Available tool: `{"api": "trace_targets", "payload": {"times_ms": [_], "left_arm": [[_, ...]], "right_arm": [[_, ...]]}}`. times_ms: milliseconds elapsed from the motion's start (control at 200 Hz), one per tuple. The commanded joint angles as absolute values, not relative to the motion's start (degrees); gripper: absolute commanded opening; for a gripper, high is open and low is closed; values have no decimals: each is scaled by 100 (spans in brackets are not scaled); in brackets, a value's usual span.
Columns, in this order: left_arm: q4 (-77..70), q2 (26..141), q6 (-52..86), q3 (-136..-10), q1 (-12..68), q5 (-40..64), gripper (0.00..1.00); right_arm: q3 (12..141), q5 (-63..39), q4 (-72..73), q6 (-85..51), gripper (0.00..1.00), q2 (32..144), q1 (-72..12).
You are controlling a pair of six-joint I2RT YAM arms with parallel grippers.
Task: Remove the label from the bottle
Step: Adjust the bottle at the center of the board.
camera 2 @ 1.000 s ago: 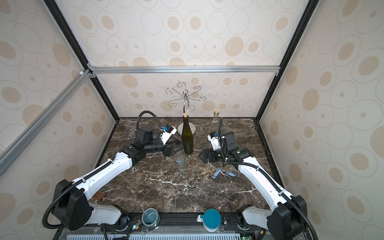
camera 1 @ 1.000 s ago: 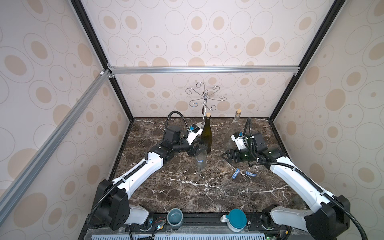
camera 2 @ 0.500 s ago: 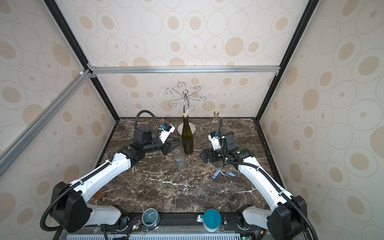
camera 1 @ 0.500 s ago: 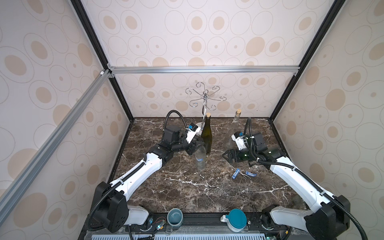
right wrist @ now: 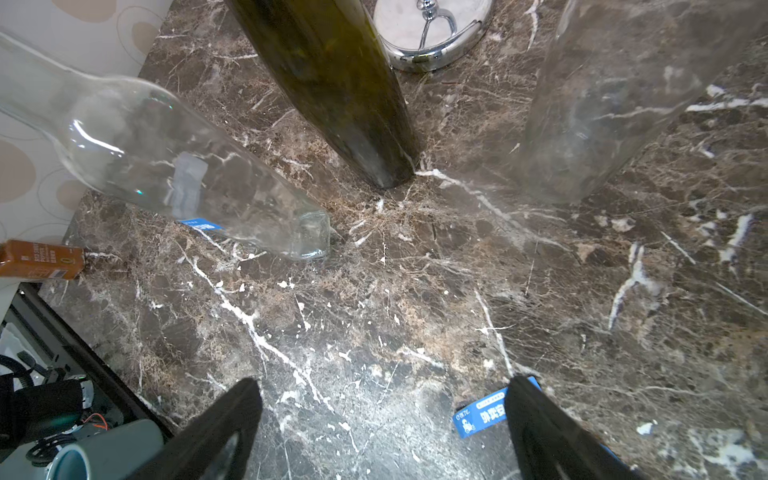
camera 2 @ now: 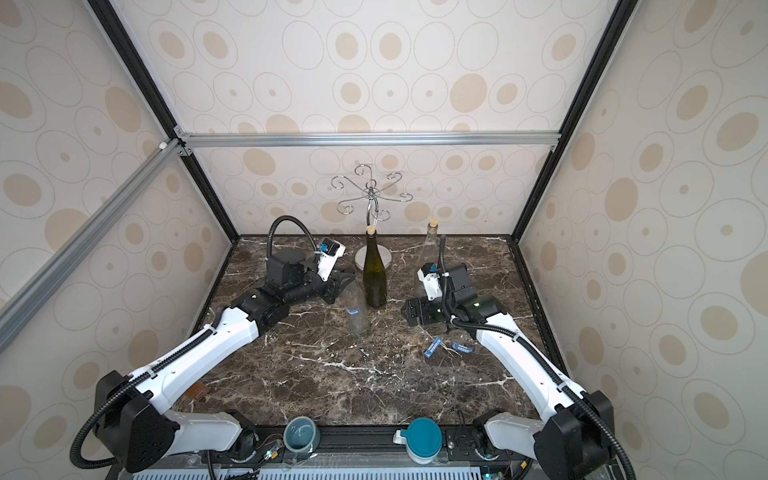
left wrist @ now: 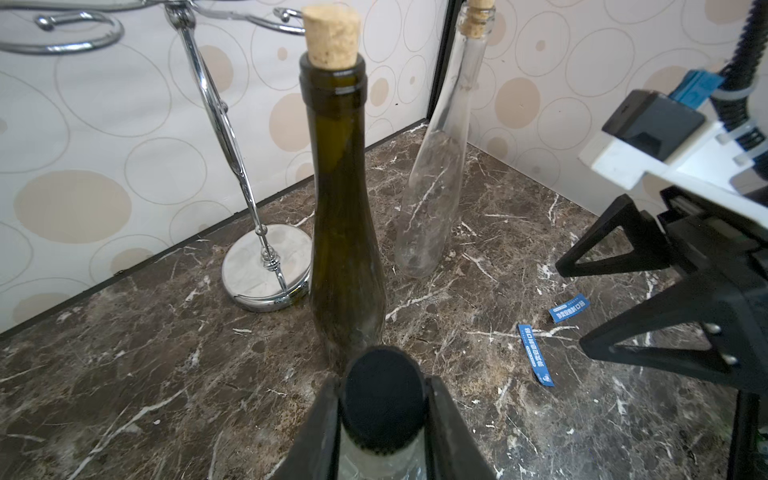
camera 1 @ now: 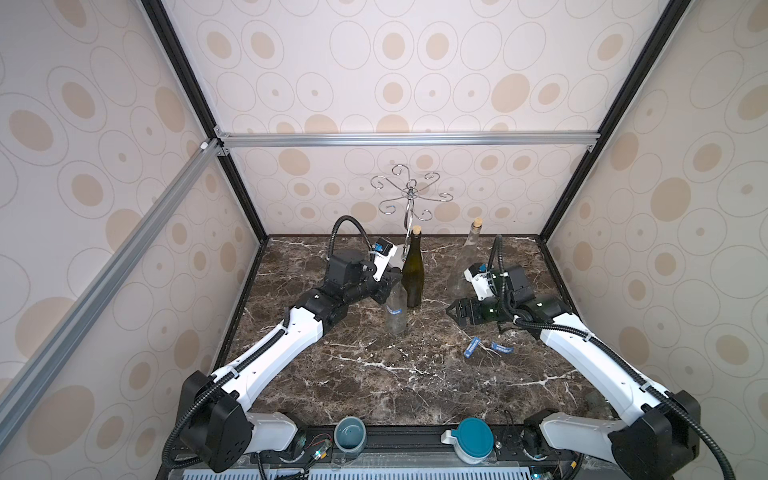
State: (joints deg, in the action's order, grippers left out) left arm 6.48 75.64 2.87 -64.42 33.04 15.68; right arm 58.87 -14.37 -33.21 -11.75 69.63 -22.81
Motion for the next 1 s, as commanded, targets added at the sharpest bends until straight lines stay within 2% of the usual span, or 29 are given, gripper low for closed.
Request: {"api": "trace_targets", "payload": {"times_ms": [0, 190, 480, 665, 996], "left_arm": [[439, 7393, 453, -6923, 3517, 843, 22], [352, 7422, 836, -7012, 4002, -461, 22], [404, 7543, 1827, -7005, 4602, -1793, 20], [290, 7532, 2143, -6756, 4787, -2139, 20], [369, 7786, 2247, -6657, 4928, -2331, 25]], "right_arm": [[6073, -1354, -3489, -1038, 95, 6931, -2294], [6064, -1371, -3471, -1058, 95, 6923, -2294], [6072, -1369, -3515, -1057, 95, 6873, -2294], [6081, -1369, -3522, -1055, 95, 6855, -2294], [6100, -1356, -3530, -1046, 95, 6860, -2294]]}}
